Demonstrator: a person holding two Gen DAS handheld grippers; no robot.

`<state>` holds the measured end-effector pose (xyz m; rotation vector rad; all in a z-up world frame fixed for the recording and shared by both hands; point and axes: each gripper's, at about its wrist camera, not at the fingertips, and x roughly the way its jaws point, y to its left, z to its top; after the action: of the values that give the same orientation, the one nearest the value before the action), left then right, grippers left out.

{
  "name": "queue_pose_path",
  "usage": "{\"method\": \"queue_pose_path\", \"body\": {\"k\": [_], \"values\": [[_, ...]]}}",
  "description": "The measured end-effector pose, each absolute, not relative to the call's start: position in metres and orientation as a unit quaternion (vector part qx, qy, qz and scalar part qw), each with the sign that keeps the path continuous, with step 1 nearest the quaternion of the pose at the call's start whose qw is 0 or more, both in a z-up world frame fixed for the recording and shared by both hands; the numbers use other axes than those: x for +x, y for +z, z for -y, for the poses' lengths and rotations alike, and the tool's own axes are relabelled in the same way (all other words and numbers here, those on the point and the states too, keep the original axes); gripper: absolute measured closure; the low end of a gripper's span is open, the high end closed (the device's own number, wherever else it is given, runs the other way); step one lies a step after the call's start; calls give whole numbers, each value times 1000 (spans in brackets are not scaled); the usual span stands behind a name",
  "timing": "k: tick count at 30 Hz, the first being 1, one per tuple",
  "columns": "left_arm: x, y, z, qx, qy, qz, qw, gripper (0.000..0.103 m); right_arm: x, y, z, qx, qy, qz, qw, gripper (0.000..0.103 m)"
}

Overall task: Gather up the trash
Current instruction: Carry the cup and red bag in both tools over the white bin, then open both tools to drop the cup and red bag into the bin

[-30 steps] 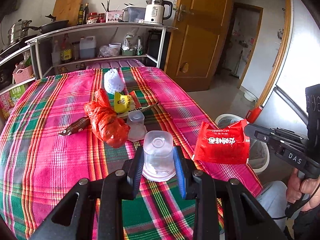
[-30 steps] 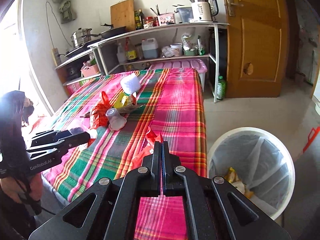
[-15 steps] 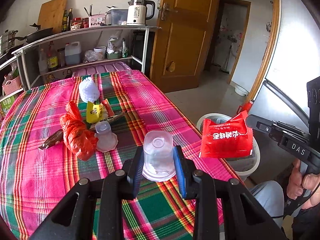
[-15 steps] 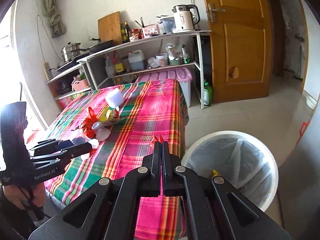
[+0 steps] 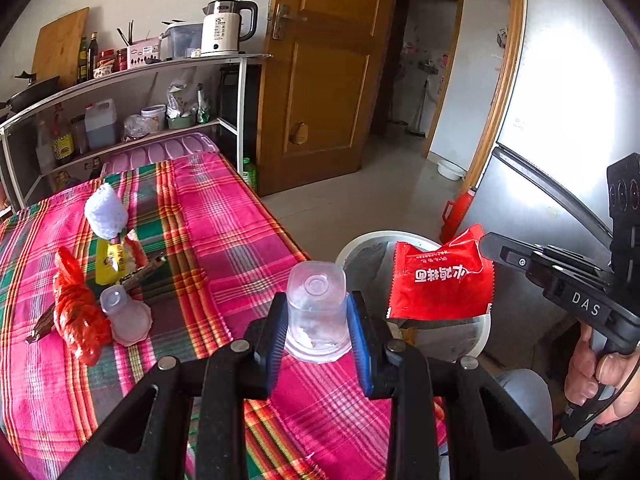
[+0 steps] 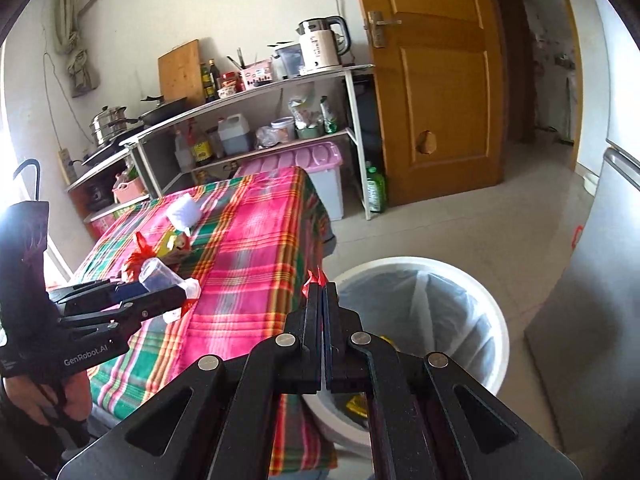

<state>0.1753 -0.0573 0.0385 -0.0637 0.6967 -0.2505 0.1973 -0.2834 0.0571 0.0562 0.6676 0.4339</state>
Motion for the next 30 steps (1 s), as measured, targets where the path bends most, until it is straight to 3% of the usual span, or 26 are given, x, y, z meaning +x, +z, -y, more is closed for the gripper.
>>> {"method": "queue_pose_path", "body": {"k": [30], "values": [[225, -8, 150, -13, -198, -397, 896, 71, 222, -6, 351, 60, 139, -400, 904, 101]]}}
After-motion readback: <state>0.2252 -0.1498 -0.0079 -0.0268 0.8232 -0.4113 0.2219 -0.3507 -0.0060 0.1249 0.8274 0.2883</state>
